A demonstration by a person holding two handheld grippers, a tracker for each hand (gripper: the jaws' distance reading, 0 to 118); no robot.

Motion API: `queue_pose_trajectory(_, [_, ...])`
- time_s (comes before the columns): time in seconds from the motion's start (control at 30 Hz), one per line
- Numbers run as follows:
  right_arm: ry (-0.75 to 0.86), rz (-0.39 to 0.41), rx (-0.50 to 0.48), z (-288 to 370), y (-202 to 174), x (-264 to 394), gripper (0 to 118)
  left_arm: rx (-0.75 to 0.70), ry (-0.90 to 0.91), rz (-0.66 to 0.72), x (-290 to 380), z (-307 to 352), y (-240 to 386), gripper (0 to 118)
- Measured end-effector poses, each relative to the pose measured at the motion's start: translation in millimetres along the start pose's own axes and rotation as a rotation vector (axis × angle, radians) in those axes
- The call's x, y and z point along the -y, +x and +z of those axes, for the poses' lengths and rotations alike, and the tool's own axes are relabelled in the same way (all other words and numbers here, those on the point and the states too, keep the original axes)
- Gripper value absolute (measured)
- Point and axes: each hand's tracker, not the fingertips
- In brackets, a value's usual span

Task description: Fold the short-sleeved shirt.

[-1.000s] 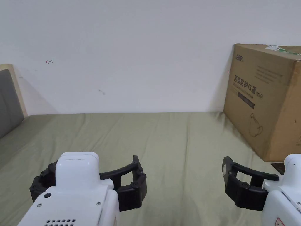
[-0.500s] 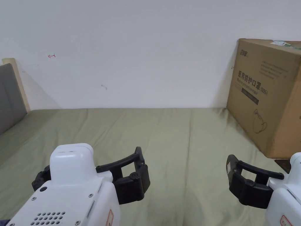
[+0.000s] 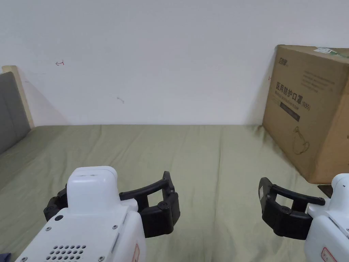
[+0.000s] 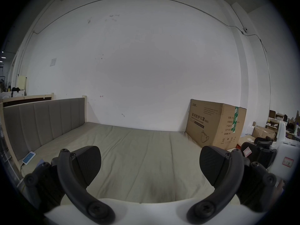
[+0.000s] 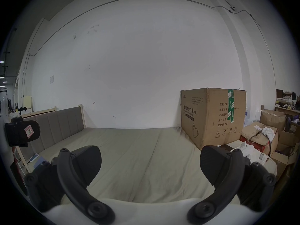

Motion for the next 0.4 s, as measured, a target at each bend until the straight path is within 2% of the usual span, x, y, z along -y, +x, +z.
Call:
queue_pose_trajectory(0.2, [-0.006,0.004,0.000,1,-1,0,118,0.003,-0.009,0.006,1,1,-1,118])
queue_pose_trajectory(0.3, [-0.004,0.001,-0.002,3,-2,-1,118,0.017,-0.032,0.098,-2,0,-7,113])
queue_pose_trajectory(0.4, [0.001,0.000,-0.005,4,-3,-2,118,0.007,-0.017,0.115,2,0,-13,113])
